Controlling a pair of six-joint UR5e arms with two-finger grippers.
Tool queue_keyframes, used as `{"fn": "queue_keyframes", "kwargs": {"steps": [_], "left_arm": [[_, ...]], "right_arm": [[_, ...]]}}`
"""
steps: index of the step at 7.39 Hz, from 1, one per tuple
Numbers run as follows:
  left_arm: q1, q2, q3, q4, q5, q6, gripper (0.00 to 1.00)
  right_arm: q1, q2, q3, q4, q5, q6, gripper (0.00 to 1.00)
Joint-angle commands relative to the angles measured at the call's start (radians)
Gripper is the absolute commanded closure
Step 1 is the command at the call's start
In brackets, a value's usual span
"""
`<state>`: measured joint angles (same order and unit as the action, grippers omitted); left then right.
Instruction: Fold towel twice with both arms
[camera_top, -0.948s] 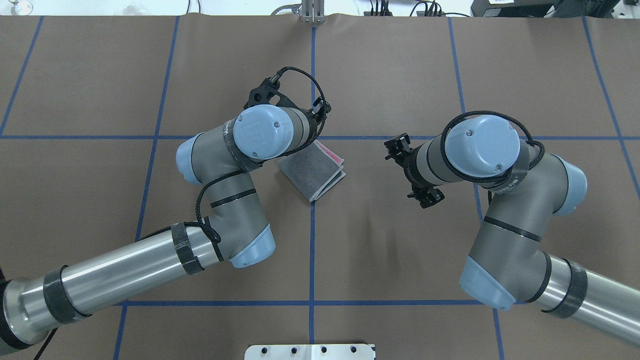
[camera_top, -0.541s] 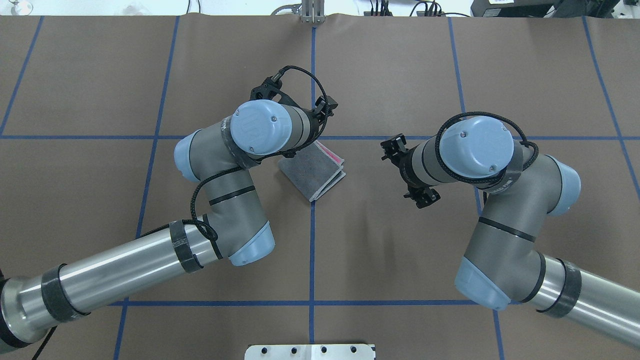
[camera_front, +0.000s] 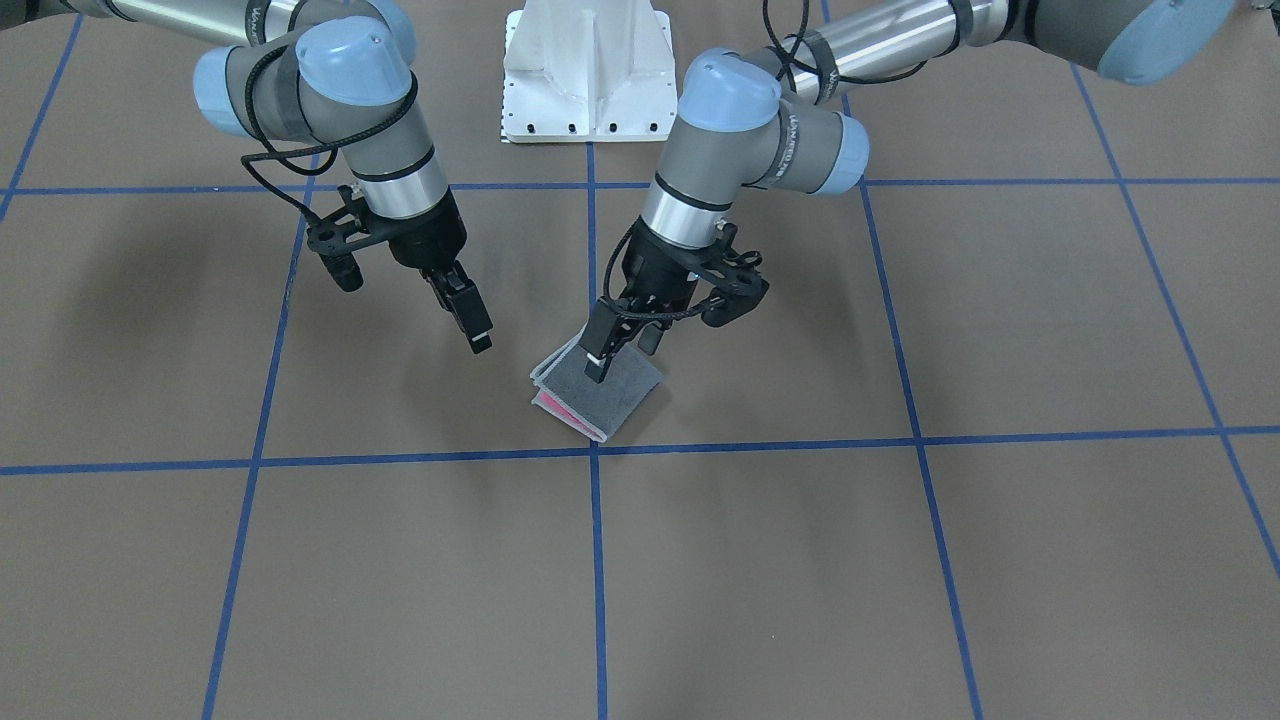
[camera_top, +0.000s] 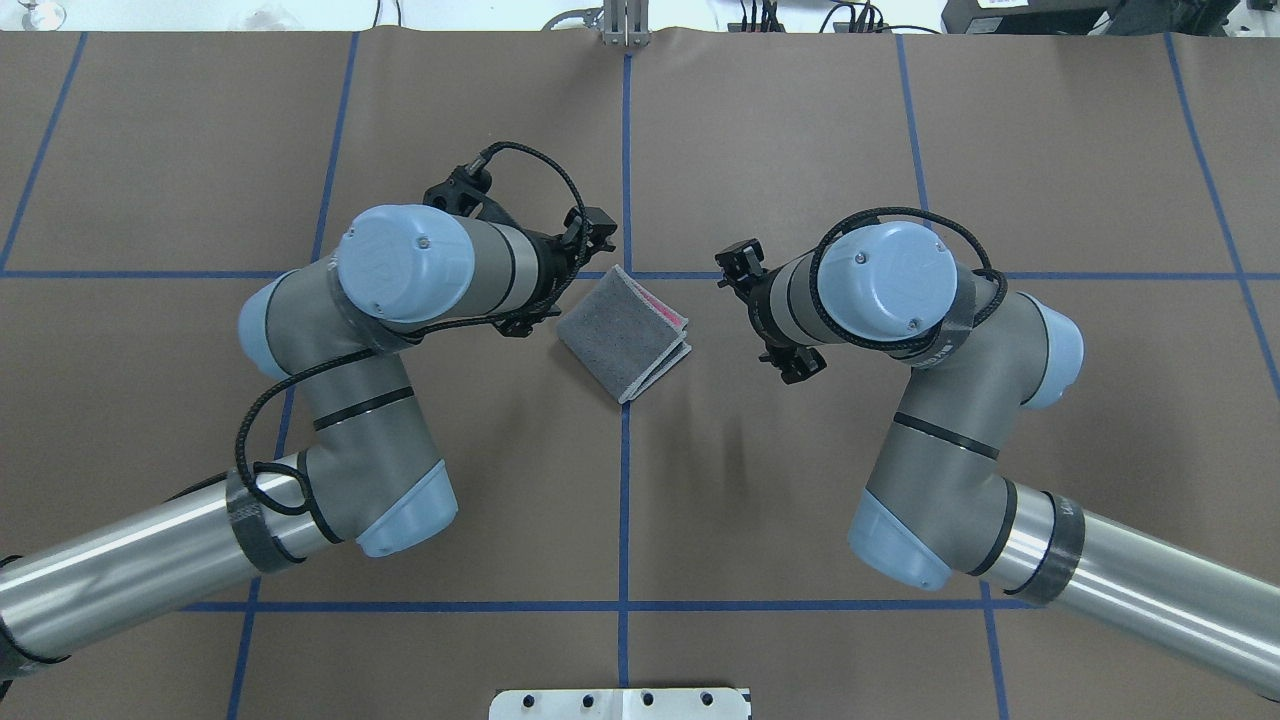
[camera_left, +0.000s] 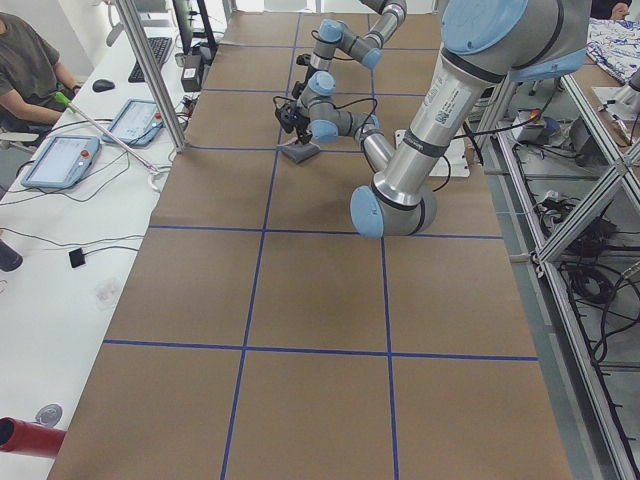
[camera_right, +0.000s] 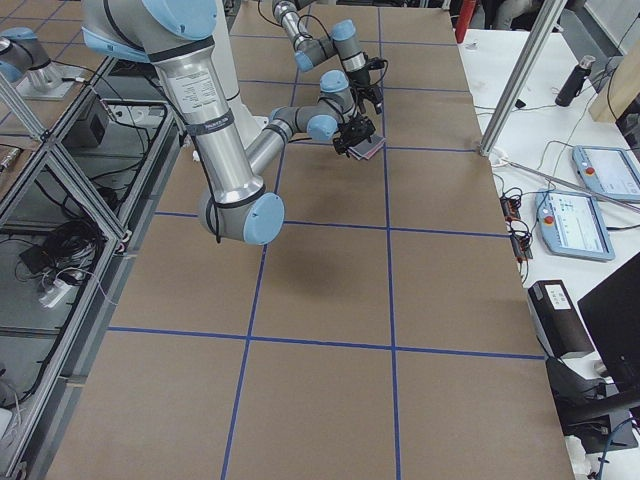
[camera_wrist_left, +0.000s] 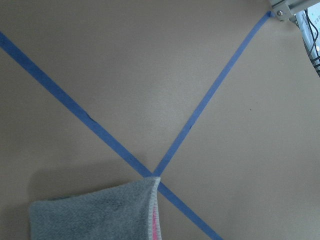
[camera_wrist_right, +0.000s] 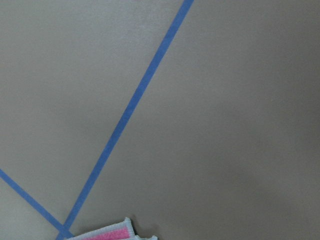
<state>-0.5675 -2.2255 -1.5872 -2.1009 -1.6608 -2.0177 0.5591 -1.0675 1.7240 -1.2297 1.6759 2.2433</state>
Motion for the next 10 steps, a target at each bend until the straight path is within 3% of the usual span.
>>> {"fn": "queue_keyframes", "kwargs": {"steps": [1,2,4,6,10], "left_arm": [[-0.053,0.073,-0.062,-0.001,-0.091,0.002,0.01],[-0.064,0.107,-0.094,-0.001,-0.103,0.005,0.01],[-0.064,0.11,-0.102,0.001,-0.103,0.005,0.01],[-0.064,0.11,-0.102,0.001,-0.103,0.005,0.01],[-0.071,0.109,-0.1,0.001,-0.103,0.005,0.01]], "right_arm": [[0.008,0.026,-0.136,0.218,-0.037,-0.033,0.02],[0.008,0.068,-0.174,0.229,-0.038,-0.144,0.05],[0.008,0.147,-0.275,0.237,-0.038,-0.327,0.23],[0.008,0.149,-0.378,0.439,-0.039,-0.35,0.34],[0.004,0.121,-0.391,0.466,-0.004,-0.343,0.43]]}}
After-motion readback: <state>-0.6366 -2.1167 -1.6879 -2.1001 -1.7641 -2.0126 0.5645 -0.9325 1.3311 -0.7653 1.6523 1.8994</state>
